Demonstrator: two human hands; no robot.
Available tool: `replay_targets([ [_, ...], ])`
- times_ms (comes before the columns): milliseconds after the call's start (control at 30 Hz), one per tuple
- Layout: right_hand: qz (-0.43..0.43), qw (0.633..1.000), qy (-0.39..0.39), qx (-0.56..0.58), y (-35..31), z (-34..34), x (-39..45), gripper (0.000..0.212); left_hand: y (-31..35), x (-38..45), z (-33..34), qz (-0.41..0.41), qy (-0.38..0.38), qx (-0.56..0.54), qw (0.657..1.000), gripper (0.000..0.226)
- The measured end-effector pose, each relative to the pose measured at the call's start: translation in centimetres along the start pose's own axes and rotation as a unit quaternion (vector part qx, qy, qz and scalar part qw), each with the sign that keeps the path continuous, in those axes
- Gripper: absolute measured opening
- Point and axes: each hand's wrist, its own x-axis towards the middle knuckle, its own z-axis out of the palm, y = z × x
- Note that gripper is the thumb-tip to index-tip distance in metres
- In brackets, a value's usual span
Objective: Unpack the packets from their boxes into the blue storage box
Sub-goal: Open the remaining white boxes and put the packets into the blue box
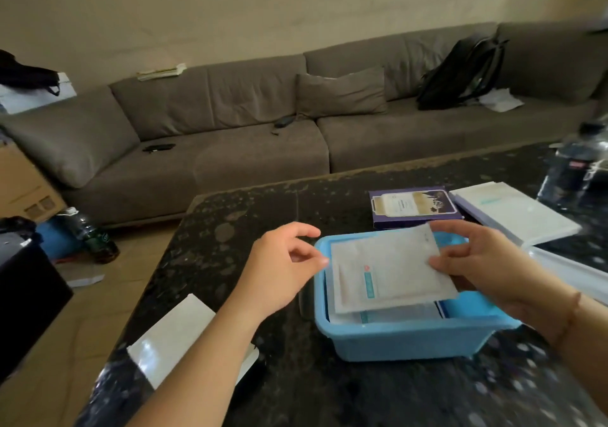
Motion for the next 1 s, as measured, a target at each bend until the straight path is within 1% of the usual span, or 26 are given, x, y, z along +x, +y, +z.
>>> replay_targets([
  [133, 0.029, 0.999, -0.031, -0.025, 0.8, 0.3, 0.7, 0.054, -0.3, -0.1, 1.3, 0.022, -0.027, 0.088, 0.995, 0.034],
  [267, 0.063, 0.993, -0.076, -0.064, 0.7, 0.5, 0.9, 0.057, -0.1, -0.1, 1.5, -0.009, -0.107, 0.164, 0.981, 0.047],
  [333, 0.053, 0.986, -0.080, -0.133, 0.7, 0.8, 1.0, 0.063, 0.4, 0.1, 1.4, -0.012, -0.156, 0.217, 0.964, 0.054],
  [400, 0.026, 0.970, -0.079, -0.227, 0.6, 1.1, 0.9, 0.071, 0.8, 0.3, 1.3, 0.005, -0.199, 0.273, 0.941, 0.058],
  [433, 0.010, 0.958, -0.078, -0.277, 0.5, 1.2, 0.8, 0.074, 1.1, 0.4, 1.4, 0.014, -0.209, 0.295, 0.932, 0.059],
  [500, -0.021, 0.924, -0.076, -0.374, 0.5, 1.5, 0.6, 0.079, 1.4, 0.5, 1.6, 0.024, -0.214, 0.328, 0.920, 0.060],
  [533, -0.032, 0.911, -0.079, -0.404, 0.5, 1.6, 0.5, 0.081, 1.5, 0.6, 1.7, 0.026, -0.214, 0.340, 0.916, 0.059],
  [633, -0.040, 0.891, -0.086, -0.443, 0.6, 1.8, 0.3, 0.081, 1.8, 0.7, 2.0, 0.036, -0.216, 0.371, 0.903, 0.058],
  [700, -0.031, 0.885, -0.090, -0.456, 0.3, 1.8, 0.1, 0.079, 1.9, 0.7, 2.0, 0.041, -0.217, 0.382, 0.897, 0.058],
  [767, -0.029, 0.885, -0.082, -0.458, 0.2, 1.7, 0.0, 0.078, 1.7, 0.5, 1.8, 0.041, -0.214, 0.370, 0.903, 0.058],
  [800, -0.034, 0.885, -0.070, -0.460, 0.1, 1.7, -0.1, 0.079, 1.6, 0.4, 1.5, 0.042, -0.209, 0.351, 0.912, 0.057],
  [900, -0.070, 0.878, -0.008, -0.474, -0.7, 2.0, -0.9, 0.079, 0.5, -0.8, 0.3, 0.071, -0.160, 0.259, 0.950, 0.051],
  [967, -0.136, 0.864, 0.053, -0.482, -1.6, 2.7, -2.2, 0.071, -1.5, -2.4, -0.7, 0.092, -0.109, 0.193, 0.971, 0.044],
  [1000, -0.194, 0.858, 0.094, -0.466, -1.8, 3.2, -3.0, 0.065, -3.0, -3.4, -1.3, 0.089, -0.090, 0.170, 0.977, 0.040],
])
